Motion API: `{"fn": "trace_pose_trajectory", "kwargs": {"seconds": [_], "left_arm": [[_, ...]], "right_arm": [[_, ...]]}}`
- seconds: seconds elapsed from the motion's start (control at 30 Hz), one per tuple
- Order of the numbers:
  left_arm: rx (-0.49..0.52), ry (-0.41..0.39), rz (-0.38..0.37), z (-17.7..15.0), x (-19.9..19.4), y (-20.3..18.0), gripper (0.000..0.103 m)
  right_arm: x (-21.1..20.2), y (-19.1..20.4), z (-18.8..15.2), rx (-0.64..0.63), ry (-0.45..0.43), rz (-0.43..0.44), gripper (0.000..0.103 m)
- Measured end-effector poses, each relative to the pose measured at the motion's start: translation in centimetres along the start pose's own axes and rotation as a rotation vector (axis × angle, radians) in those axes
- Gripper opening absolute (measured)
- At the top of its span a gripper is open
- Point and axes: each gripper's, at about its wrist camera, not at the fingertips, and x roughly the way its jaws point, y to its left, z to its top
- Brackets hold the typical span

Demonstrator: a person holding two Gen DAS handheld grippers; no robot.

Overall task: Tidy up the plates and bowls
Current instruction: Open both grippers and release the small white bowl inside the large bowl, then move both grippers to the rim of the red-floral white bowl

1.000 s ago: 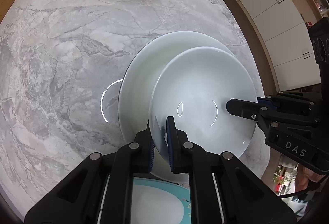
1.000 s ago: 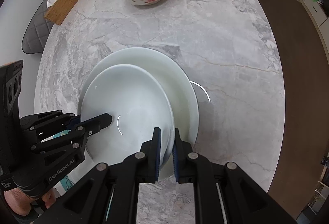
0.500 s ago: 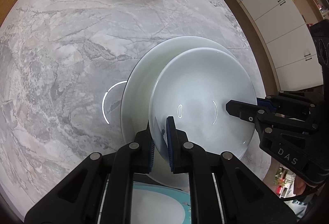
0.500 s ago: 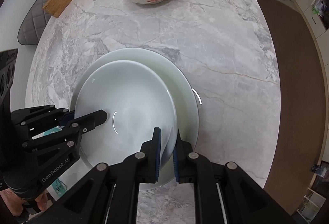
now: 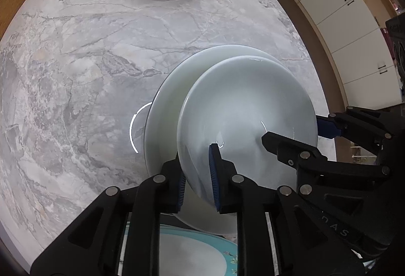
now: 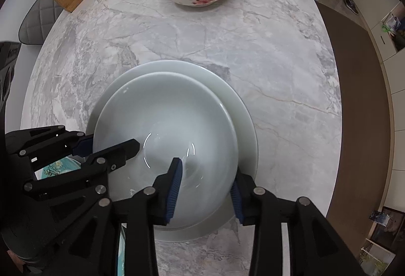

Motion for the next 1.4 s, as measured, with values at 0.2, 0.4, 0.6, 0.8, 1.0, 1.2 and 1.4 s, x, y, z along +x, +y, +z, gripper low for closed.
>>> {"fn": "trace_pose_trajectory", "kwargs": {"seconds": [0.2,0.4,0.6,0.8,1.0,1.2,1.4], "left_arm": [[-0.001,-0.014,0.025,-0.2,-0.5,-0.3,0.016],[-0.034,-0.032,0.009,-0.6,-2.1,0.6,0.019],[-0.081,-0.081,-0.016,-1.0,-6.5,2.2,0.09],[-0.116,-0.226,-0.101,-0.1,-12.3,4.1,0.103],[-0.118,-0.336,-0.021,3.2,-15.8,6.5,0.103],[-0.144,-0.273,0.056,9.6,-14.2,9.9,0.103],[-0.19,-0.199,0.073,16.6,-9.3,12.3,0.103]], "right_arm": [[-0.4,-0.3,-0.1,0.022,-0.01,0.011,0.045],[-1.5,-0.3,-0.1,0.047,-0.037,0.019,0.055],[-5.7,-2.3,-0.3,0.097,-0.143,0.014,0.096],[-10.2,-4.3,1.1,0.063,-0.246,-0.002,0.103],[-10.9,-3.7,4.7,-0.027,-0.234,-0.04,0.103],[-9.6,-3.7,10.2,-0.083,-0.198,-0.033,0.103],[-7.0,-5.0,16.6,-0.056,-0.175,0.005,0.102]]}}
